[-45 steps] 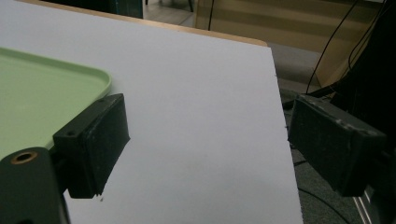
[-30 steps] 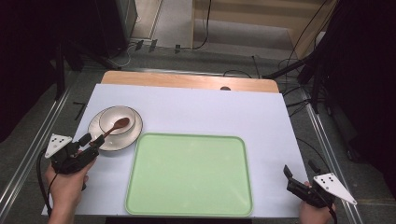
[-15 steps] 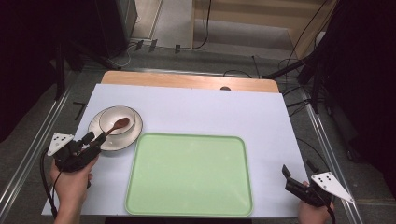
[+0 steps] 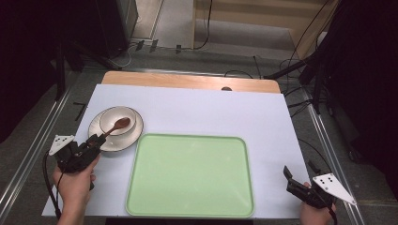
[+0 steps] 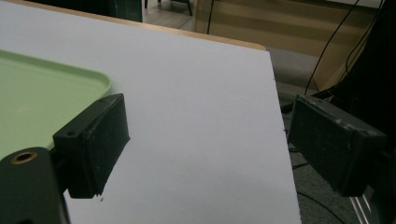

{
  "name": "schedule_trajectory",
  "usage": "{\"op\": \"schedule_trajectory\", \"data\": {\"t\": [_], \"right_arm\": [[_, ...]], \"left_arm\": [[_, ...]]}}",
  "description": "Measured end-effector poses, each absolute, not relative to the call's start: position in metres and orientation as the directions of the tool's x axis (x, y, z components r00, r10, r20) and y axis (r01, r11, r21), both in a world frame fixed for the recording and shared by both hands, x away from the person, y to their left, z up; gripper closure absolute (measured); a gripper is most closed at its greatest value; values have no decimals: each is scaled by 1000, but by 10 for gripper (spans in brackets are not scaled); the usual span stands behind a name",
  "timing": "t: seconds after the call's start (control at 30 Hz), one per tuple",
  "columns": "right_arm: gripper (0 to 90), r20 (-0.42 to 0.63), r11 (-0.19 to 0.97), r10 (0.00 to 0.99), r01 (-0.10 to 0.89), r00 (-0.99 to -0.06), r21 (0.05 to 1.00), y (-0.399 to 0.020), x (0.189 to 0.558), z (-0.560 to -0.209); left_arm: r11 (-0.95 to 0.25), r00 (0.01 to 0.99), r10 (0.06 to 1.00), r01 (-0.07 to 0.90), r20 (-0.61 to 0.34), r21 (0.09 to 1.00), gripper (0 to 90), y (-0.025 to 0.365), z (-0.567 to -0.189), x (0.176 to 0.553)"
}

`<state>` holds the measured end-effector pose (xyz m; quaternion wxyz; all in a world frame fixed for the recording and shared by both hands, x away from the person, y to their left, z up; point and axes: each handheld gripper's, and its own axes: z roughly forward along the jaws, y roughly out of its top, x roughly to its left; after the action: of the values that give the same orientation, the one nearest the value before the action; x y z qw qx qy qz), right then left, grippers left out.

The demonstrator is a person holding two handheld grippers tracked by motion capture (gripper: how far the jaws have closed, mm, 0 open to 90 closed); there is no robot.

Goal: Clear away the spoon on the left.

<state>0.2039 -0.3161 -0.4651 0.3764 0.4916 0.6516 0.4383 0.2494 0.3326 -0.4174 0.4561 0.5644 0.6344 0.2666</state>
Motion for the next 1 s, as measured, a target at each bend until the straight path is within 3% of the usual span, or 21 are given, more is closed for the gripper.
{"op": "schedule_trajectory", "data": {"t": [0.13, 0.63, 0.7, 1.0], "right_arm": [[131, -52, 124, 973, 317, -226, 940, -317, 204, -466], [131, -54, 127, 972, 316, -230, 940, -317, 204, -466], [131, -55, 129, 971, 318, -231, 939, -317, 204, -466], [131, -55, 128, 972, 317, -229, 940, -317, 204, -466]], "left_arm": [[220, 63, 957, 477, -283, 851, 759, 333, -419, 249], [143, 98, 973, 459, -210, 877, 801, 326, -420, 247], [147, 99, 972, 447, -212, 883, 848, 326, -419, 246], [130, 107, 976, 415, -190, 900, 851, 327, -418, 244]]}}
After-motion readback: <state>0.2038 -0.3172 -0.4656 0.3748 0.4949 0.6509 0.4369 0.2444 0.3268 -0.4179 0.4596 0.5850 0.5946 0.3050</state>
